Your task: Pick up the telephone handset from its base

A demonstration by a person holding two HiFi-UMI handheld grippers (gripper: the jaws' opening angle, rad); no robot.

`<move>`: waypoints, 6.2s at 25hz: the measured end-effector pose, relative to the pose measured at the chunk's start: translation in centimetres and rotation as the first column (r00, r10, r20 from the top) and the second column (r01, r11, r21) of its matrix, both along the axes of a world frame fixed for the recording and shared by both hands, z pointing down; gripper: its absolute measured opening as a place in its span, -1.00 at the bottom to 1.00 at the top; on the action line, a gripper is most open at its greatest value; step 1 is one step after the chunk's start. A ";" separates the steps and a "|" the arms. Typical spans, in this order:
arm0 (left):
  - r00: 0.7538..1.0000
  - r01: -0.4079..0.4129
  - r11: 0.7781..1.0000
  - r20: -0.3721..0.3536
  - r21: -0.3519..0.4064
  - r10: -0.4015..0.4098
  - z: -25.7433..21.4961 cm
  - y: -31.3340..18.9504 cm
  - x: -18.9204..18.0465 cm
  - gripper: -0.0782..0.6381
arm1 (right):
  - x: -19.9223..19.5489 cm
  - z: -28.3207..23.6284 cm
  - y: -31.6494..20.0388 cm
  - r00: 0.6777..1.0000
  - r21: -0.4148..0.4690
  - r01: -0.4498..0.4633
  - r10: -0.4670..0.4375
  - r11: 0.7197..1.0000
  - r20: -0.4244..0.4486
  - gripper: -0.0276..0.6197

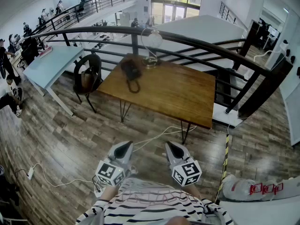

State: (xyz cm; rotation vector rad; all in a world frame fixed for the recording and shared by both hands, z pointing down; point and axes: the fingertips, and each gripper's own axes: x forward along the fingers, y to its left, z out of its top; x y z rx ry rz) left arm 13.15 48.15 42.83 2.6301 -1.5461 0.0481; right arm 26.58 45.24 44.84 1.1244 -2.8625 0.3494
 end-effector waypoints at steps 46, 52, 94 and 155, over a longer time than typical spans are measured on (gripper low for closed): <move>0.988 -0.152 0.983 -0.031 -0.100 0.149 1.9 -31.7 -24.2 -0.34 | -23.9 0.4 -30.4 0.992 -0.020 -0.125 0.125 0.992 -0.022 -0.26; 0.987 -0.159 0.978 -0.052 -0.135 0.153 3.1 -35.0 -22.6 -0.34 | -23.3 1.0 -34.0 0.993 -0.042 -0.117 0.116 0.992 -0.015 -0.25; 0.997 0.051 0.990 -0.059 -0.130 -0.059 4.7 -59.6 -19.7 -0.34 | -19.2 3.2 -58.1 0.997 -0.034 0.066 -0.067 0.997 -0.032 -0.25; 0.861 -0.125 0.789 -0.461 -0.601 -0.215 26.6 -84.6 -33.9 -0.19 | -40.4 24.4 -82.4 0.842 -0.113 0.218 -0.245 0.969 -0.481 -0.51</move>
